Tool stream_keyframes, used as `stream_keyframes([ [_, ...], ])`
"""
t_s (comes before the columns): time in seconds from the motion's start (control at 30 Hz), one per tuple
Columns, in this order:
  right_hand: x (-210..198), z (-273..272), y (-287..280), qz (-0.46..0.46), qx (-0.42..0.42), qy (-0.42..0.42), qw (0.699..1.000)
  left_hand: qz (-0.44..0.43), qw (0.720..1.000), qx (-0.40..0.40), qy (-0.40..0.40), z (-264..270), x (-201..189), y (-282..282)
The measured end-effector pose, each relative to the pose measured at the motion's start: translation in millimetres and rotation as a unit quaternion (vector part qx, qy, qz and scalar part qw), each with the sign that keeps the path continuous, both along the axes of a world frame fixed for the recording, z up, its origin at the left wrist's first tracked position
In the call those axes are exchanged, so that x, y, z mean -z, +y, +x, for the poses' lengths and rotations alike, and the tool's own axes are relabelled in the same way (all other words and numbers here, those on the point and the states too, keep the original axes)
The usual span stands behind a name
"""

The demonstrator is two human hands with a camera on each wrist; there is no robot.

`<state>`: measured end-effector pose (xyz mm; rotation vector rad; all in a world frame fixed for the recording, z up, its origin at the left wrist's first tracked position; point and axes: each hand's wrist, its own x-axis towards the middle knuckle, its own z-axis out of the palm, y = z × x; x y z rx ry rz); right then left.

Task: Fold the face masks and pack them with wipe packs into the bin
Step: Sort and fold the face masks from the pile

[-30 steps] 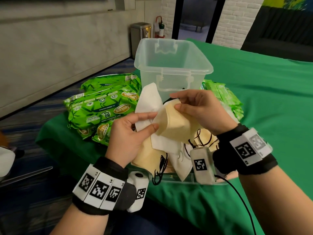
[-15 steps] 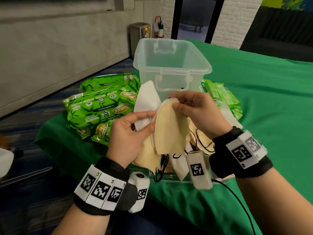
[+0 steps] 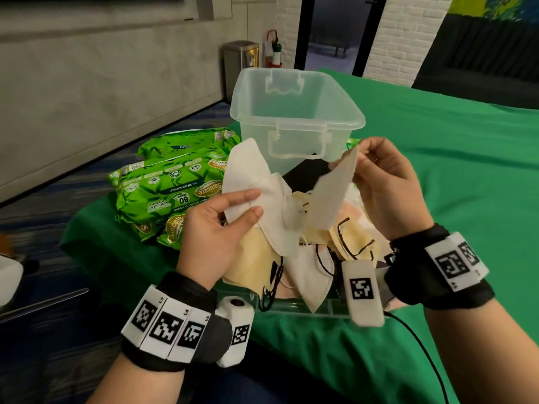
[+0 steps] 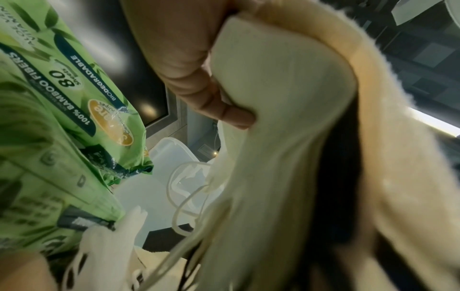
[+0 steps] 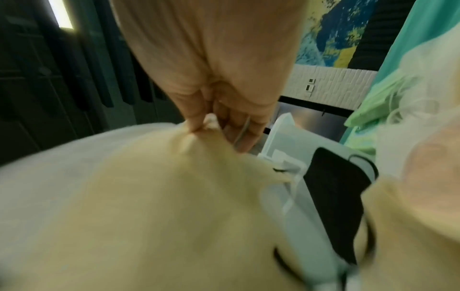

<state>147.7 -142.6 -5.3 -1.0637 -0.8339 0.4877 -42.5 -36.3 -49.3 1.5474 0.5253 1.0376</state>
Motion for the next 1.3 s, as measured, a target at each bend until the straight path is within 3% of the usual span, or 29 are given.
stream_keyframes([
  [0.1, -7.5, -1.1, -4.8, -0.043, -0.060, -0.087, 0.993, 0.001, 1.000, 0.014, -0.002, 0.3, -0.8, -0.2],
  [0.17, -10.2, -9.0, -3.6, -0.112, -0.113, -0.166, 0.973, 0.004, 1.000, 0.024, -0.002, 0.8, -2.0, -1.9],
  [0.3, -10.0, -23.2, 0.2, -0.236, -0.182, -0.337, 0.893, 0.018, 0.999, 0.033, 0.015, -0.3, -4.4, -3.4],
  [0.4, -3.6, -21.3, 4.4, -0.323, -0.166, -0.421, 0.831, 0.026, 0.999, 0.039, 0.026, -3.2, -5.4, -2.2],
  [0.5, 0.8, -10.4, 4.5, -0.395, -0.093, -0.447, 0.797, 0.014, 0.999, 0.040, 0.022, -5.0, -5.0, 1.6],
  [0.53, -0.3, -7.3, 2.9, -0.394, -0.085, -0.435, 0.805, 0.013, 0.999, 0.039, 0.024, -5.3, -4.9, 3.0],
  [0.63, -14.0, -6.2, -4.7, -0.312, -0.118, -0.350, 0.875, 0.029, 0.998, 0.037, 0.041, -5.2, -4.4, 5.5],
  [0.7, -22.6, -10.8, -5.5, -0.260, -0.135, -0.320, 0.901, 0.041, 0.997, 0.045, 0.051, -3.6, -4.3, 4.8],
  [0.77, -23.9, -17.0, -1.3, -0.231, -0.148, -0.331, 0.903, 0.034, 0.996, 0.067, 0.046, -2.0, -5.3, 2.0],
  [0.93, -13.9, -21.4, 9.6, -0.259, -0.160, -0.390, 0.869, 0.026, 0.994, 0.105, 0.031, -2.0, -7.8, -2.1],
  [1.1, -11.8, -18.3, 9.4, -0.268, -0.126, -0.392, 0.871, -0.004, 0.993, 0.113, 0.022, -1.8, -3.6, 1.9],
  [1.2, -14.8, -10.3, 6.1, -0.265, -0.061, -0.383, 0.883, 0.000, 0.995, 0.087, 0.045, -2.4, -0.7, 6.6],
  [1.3, -20.4, 0.0, 2.8, -0.148, 0.117, -0.343, 0.920, 0.020, 0.995, 0.058, 0.078, -2.2, -0.2, 8.3],
])
